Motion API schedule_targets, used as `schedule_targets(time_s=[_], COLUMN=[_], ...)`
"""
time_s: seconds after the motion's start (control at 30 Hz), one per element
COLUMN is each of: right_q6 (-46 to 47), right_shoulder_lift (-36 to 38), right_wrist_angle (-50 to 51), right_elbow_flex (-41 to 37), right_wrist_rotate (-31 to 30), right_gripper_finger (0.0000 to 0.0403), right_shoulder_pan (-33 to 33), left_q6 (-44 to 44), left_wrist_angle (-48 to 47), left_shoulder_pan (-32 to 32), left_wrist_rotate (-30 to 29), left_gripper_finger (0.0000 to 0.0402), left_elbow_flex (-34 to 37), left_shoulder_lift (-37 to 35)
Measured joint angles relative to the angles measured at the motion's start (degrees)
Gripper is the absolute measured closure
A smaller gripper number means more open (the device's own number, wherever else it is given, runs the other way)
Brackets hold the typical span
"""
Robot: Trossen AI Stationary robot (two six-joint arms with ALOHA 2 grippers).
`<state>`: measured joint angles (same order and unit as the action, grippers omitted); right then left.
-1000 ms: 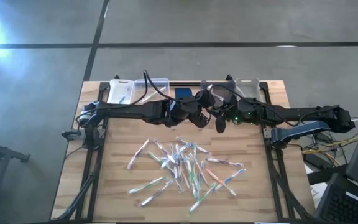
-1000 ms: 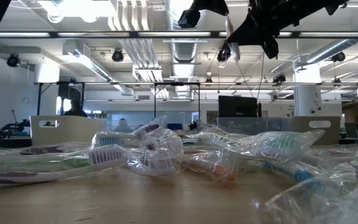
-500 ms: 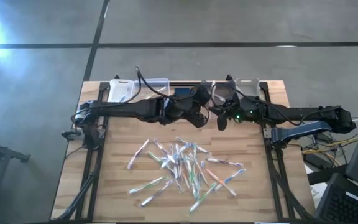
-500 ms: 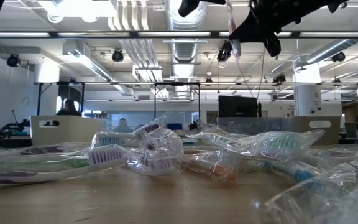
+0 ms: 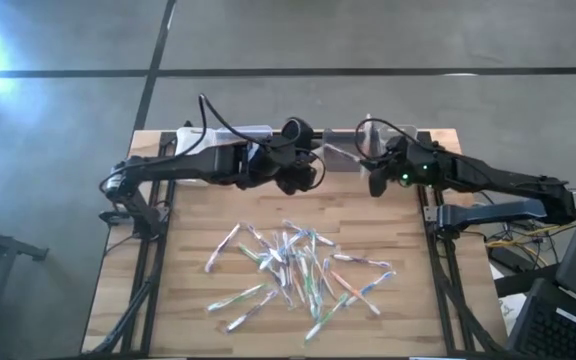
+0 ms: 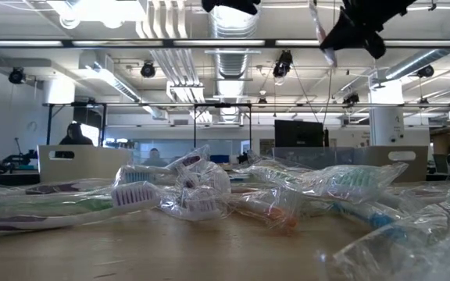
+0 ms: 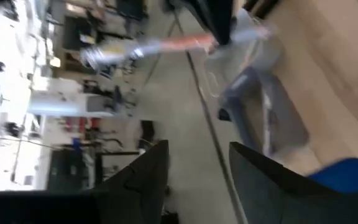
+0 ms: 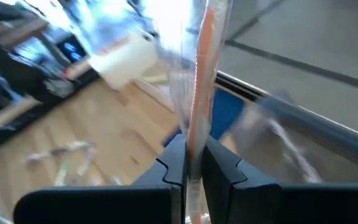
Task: Pick & Place Toothbrushes
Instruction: Put the orange toothbrush into the gray bin
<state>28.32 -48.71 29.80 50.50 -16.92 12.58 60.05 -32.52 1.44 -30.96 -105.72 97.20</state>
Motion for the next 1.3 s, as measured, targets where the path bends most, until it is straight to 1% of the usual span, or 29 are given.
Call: schedule_targets(time_s=[0.1,0.27,0.33,0.43,0.5,0.53,0.63,0.77,0.9,1.03,1.13,1.3], right_q6=[0.09,1.12,1.61,1.75,1.75,1.72,0.48,-3.48,-8.18,-12.86,-16.1,-21.25], right_shoulder_lift=[0.38,-1.84,-3.37,-5.77,-7.11,-7.63,-8.83,-11.11,-13.64,-16.39,-18.64,-23.53], right_wrist_angle=[10.5,30.63,38.41,47.65,51.31,52.17,52.24,52.27,51.36,49.81,47.76,46.07], right_elbow_flex=[4.07,11.59,13.98,16.36,16.9,16.92,15.69,12.42,9.92,9.2,9.39,12.07], right_wrist_rotate=[-1.65,-5.94,-6.63,-6.7,-6.5,-5.48,0.17,3.59,3.88,3.96,3.93,4.04], right_gripper_finger=[0.0383,0.0383,0.0383,0.0383,0.0383,0.0383,0.0383,0.0383,0.0383,0.0383,0.0383,0.0383], right_shoulder_pan=[1.46,4.55,6.51,10.1,12.59,13.94,18.21,23.28,26.47,29.11,31.4,35.91], left_q6=[-3.61,-12.45,-15.08,-17.42,-19.08,-19.93,-22.66,-24.86,-24.75,-24.21,-25.91,-28.3], left_wrist_angle=[-4.11,-6.21,-6.22,-6.17,-6.14,-6.2,-6.55,-8.02,-10.53,-13.07,-14.26,-14.87], left_shoulder_pan=[0.28,1.12,1.53,2.28,2.87,3.22,4.25,5.39,5.74,5.91,6.15,6.59], left_wrist_rotate=[0.93,9.02,10.93,11.64,12.07,12.24,13.97,14.53,14.51,12.89,12.9,13.69], left_gripper_finger=[0.0227,0.0227,0.0227,0.0227,0.0227,0.0227,0.0227,0.0227,0.0227,0.0227,0.0227,0.0227], left_elbow_flex=[-0.01,-0.01,-0.01,-0.01,0.0,0.01,0.01,0.01,0.06,0.06,0.12,0.29], left_shoulder_lift=[-0.89,-1.96,-2.58,-3.63,-4.44,-4.82,-6.24,-7.59,-9.11,-10.49,-11.49,-12.95])
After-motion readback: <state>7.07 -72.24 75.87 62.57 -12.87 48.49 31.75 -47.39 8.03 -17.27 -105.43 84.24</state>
